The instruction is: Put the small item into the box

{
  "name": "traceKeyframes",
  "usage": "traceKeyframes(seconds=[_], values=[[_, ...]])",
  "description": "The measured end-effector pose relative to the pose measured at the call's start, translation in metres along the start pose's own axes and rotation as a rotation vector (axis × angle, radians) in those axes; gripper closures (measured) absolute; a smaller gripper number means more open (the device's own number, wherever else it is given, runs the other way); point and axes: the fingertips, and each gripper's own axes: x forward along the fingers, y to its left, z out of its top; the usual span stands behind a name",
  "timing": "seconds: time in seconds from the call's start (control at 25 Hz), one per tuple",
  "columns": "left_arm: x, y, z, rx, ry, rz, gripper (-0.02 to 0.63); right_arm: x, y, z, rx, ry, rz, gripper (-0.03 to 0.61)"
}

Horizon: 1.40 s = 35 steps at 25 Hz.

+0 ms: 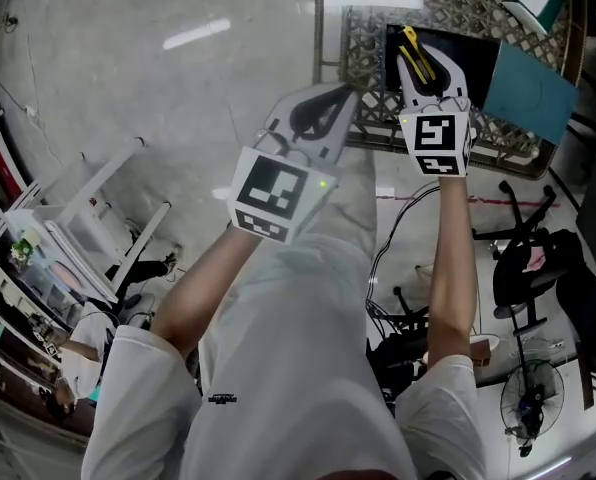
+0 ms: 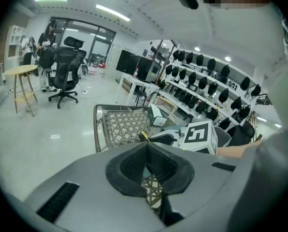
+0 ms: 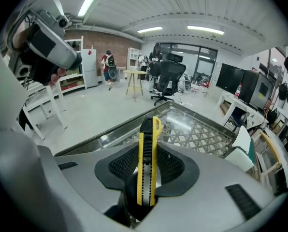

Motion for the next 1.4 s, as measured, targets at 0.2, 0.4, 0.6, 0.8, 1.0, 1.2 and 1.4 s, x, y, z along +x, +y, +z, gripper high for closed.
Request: traceKeyframes(seconds=[0.2, 0.4, 0.6, 0.8, 1.0, 1.2, 1.4], values=[[0.004, 0.008, -0.005, -0.02, 0.01, 0.005, 0.612, 0.015, 0.005, -0.025, -0.103, 0.134, 0.033, 0.472], [0.007, 0.007, -0.005, -0.024, 0.012, 0.006, 0.612, 0.024, 0.005, -0.041, -0.17, 0.238, 0.059, 0.472], [0.009, 0.01, -0.008, -0.026, 0.015, 0.008, 0.612, 0.033, 0.007, -0.049, -0.185, 0.303, 0.109, 0.471], [0.009, 0.012, -0.011, -0.029, 0.022, 0.011, 0.612, 0.038, 0.006, -0.053, -0.187, 0.335, 0.118, 0.471], [0.008, 0.013, -0.012, -0.032, 0.02, 0.01, 0.612, 0.037, 0.003, -0.05, -0.152, 0.316, 0.102, 0.471], [0.006, 0.011, -0.01, -0.029, 0.012, 0.007, 0.612, 0.031, 0.004, -0.045, -0.129, 0.298, 0.102, 0.471], [-0.001, 0.007, -0.006, -0.016, 0.002, 0.001, 0.612, 0.02, 0.005, -0.035, -0.119, 0.272, 0.077, 0.502]])
